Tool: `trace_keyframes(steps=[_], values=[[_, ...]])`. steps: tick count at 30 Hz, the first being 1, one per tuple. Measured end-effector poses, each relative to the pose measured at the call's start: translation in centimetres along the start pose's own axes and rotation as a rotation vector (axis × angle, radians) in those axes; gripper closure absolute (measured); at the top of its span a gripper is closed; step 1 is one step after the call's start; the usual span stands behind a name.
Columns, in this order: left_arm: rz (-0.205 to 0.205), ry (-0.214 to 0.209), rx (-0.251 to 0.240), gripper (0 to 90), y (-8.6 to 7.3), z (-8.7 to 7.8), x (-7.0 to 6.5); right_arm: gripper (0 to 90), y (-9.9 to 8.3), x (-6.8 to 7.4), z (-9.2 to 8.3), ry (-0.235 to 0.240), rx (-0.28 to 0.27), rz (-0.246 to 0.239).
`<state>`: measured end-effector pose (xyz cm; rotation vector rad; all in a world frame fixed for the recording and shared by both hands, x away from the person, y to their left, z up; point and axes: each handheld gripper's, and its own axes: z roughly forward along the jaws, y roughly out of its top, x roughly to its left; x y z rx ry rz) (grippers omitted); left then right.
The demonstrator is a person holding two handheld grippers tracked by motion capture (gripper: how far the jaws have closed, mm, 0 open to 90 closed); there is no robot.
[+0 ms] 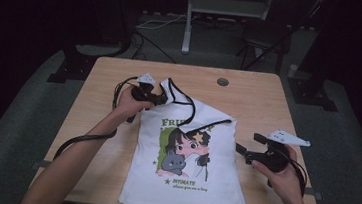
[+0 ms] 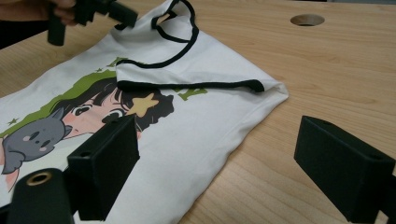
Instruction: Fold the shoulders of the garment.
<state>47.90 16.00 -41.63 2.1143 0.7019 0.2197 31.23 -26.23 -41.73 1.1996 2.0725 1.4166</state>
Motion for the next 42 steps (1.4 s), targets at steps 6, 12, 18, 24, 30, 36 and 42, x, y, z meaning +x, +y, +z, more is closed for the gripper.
trace_keyframes(steps=[6,12,18,24,30,36,42], values=[[-0.055,0.021,-0.032,65.7,-0.1,-1.1,0.6,13.5,0.0,-0.2,0.2,-0.001,0.001,0.004],[-0.142,0.142,-0.049,51.5,1.1,-0.1,3.2,13.5,0.0,0.1,0.5,0.01,0.004,0.0],[-0.051,0.221,-0.003,48.7,2.3,1.9,4.3,13.5,-0.1,0.2,0.3,0.011,0.015,-0.003],[-0.018,0.215,0.039,59.9,2.3,3.1,4.5,13.5,-0.4,0.0,-0.3,0.004,0.015,0.006],[0.004,0.198,0.075,87.4,2.2,3.5,4.4,13.5,-0.7,-0.3,-0.8,-0.006,0.008,0.02],[0.008,0.174,0.048,89.1,2.9,2.7,4.0,13.5,-0.8,-0.4,-0.9,-0.007,0.004,0.022],[0.042,0.136,-0.002,89.1,4.8,0.4,3.2,13.5,-0.8,-0.3,-1.1,-0.006,0.0,0.022]])
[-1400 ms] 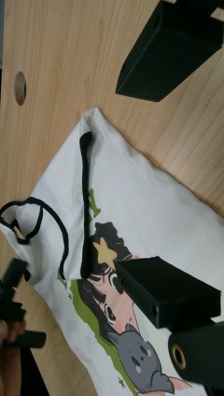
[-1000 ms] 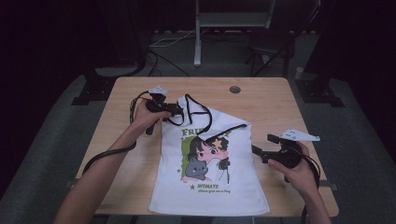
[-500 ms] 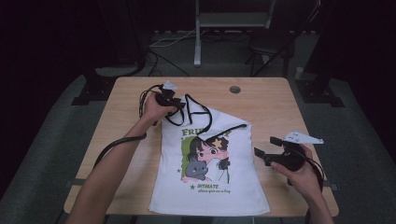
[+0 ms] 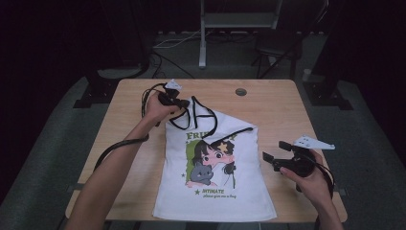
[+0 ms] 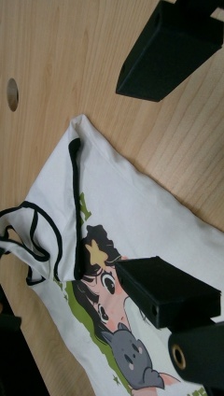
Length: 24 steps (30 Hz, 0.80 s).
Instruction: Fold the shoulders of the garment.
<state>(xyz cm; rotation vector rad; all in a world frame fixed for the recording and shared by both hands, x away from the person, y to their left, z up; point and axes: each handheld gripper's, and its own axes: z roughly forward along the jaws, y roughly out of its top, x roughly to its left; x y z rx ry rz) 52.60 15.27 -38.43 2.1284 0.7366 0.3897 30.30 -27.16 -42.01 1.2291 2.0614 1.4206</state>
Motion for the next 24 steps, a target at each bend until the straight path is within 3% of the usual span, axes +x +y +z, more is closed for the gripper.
trace_keyframes(steps=[6,10,16,18,21,22,24], values=[[0.05,-0.067,-0.041,89.0,2.8,-3.2,-0.5,13.5,0.3,0.0,-0.2,-0.001,-0.007,-0.003],[0.091,-0.13,-0.022,88.4,4.2,-4.8,-1.8,13.6,0.3,0.1,-0.1,0.0,-0.004,-0.004],[0.142,-0.248,0.089,85.7,4.3,-5.3,-3.9,13.5,0.2,0.3,0.2,0.005,0.001,-0.002],[0.157,-0.328,0.131,83.9,4.0,-5.2,-4.7,13.6,0.2,0.4,0.2,0.005,0.001,-0.003],[0.22,-0.438,0.256,81.0,2.9,-4.6,-5.9,13.5,0.2,0.4,0.1,0.007,0.003,-0.005],[0.238,-0.451,0.284,77.9,2.6,-4.4,-6.2,13.5,0.2,0.4,0.0,0.006,0.002,-0.005],[0.263,-0.429,0.289,72.2,2.1,-4.0,-6.4,13.5,0.3,0.4,-0.1,0.005,0.003,-0.003]])
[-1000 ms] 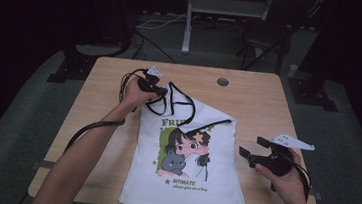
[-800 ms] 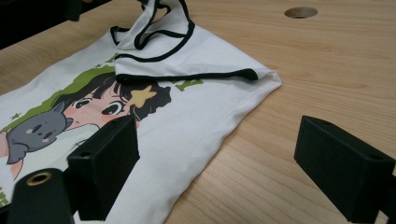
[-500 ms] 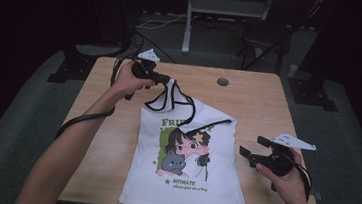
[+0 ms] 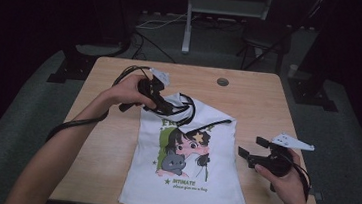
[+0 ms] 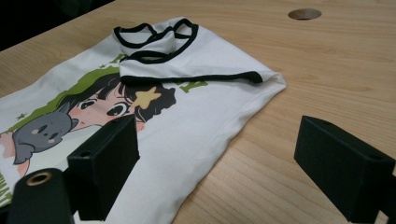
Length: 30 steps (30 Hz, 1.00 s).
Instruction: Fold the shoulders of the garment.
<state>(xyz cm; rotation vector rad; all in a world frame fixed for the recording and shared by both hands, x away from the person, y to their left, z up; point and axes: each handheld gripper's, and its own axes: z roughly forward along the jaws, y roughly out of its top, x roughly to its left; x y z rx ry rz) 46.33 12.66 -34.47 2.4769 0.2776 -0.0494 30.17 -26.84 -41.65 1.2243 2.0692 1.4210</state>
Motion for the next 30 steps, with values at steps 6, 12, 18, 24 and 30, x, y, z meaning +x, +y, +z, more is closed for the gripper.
trace_keyframes(steps=[6,12,18,24,30], values=[[0.078,0.152,-0.054,58.7,0.3,1.7,0.1,13.5,0.4,0.4,0.4,0.018,0.003,-0.016],[0.055,0.228,-0.111,47.6,0.8,3.8,1.6,13.5,0.4,0.6,0.8,0.027,0.009,-0.015],[0.0,0.209,-0.102,43.7,1.0,6.1,3.0,13.5,0.1,0.5,0.6,0.023,0.012,-0.011],[-0.01,0.191,-0.08,52.3,1.0,7.6,3.4,13.6,-0.2,0.3,0.4,0.018,0.014,-0.007],[-0.005,0.191,-0.061,77.5,0.8,8.0,3.5,13.6,-0.4,0.2,0.2,0.015,0.012,0.002]])
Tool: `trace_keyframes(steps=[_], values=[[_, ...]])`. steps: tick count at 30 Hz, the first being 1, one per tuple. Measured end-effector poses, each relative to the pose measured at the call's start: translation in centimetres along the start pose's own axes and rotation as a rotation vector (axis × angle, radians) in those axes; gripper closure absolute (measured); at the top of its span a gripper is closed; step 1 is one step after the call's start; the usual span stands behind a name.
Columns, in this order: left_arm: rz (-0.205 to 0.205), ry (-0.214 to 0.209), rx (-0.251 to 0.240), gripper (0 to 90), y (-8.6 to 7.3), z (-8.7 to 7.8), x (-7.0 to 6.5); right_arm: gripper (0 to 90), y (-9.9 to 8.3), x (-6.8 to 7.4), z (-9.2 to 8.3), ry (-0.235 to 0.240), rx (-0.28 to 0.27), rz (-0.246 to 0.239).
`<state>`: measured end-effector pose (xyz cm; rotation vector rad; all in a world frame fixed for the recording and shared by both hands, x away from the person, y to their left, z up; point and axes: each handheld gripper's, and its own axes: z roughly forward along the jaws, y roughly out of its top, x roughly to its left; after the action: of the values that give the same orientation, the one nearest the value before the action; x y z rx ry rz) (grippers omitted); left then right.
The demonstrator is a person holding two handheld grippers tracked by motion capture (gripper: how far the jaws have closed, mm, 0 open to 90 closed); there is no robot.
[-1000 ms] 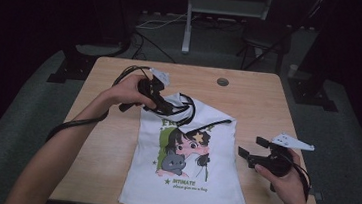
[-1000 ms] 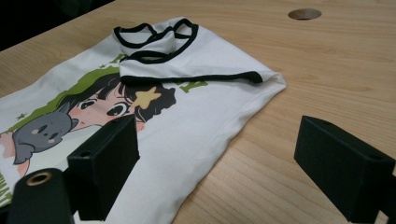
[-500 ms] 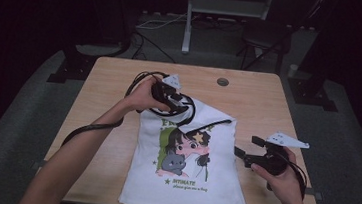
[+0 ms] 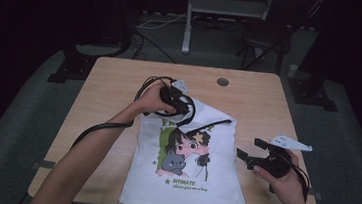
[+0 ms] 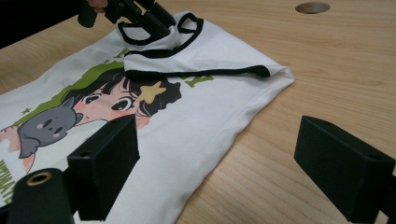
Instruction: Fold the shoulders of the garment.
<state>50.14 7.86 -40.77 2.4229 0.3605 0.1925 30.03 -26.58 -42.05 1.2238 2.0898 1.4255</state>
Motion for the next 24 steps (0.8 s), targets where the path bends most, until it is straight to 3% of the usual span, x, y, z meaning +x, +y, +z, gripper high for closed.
trace_keyframes(steps=[2,6,10,13,17,20,24], values=[[-0.011,-0.007,-0.004,84.7,-0.1,-0.2,0.0,13.5,0.0,0.0,0.0,0.0,-0.001,-0.002],[-0.007,-0.02,-0.02,86.6,-0.1,-1.4,-0.3,13.5,0.0,0.1,-0.1,0.002,-0.007,-0.002],[0.054,-0.008,-0.044,86.7,0.0,-3.6,-0.9,13.5,-0.2,0.1,-0.4,0.0,-0.008,-0.002],[0.119,-0.022,-0.071,86.7,-0.3,-5.5,-1.5,13.6,-0.3,0.1,-0.6,-0.001,-0.013,-0.002],[0.189,-0.034,-0.071,86.6,-1.0,-7.1,-2.7,13.6,-0.3,0.1,-0.6,-0.001,-0.011,-0.002],[0.237,-0.041,-0.052,86.5,-1.7,-7.9,-3.6,13.5,-0.2,0.2,-0.5,0.002,-0.008,-0.005],[0.266,-0.068,-0.033,86.2,-2.4,-7.9,-4.3,13.5,-0.1,0.3,-0.2,0.007,-0.003,-0.007]])
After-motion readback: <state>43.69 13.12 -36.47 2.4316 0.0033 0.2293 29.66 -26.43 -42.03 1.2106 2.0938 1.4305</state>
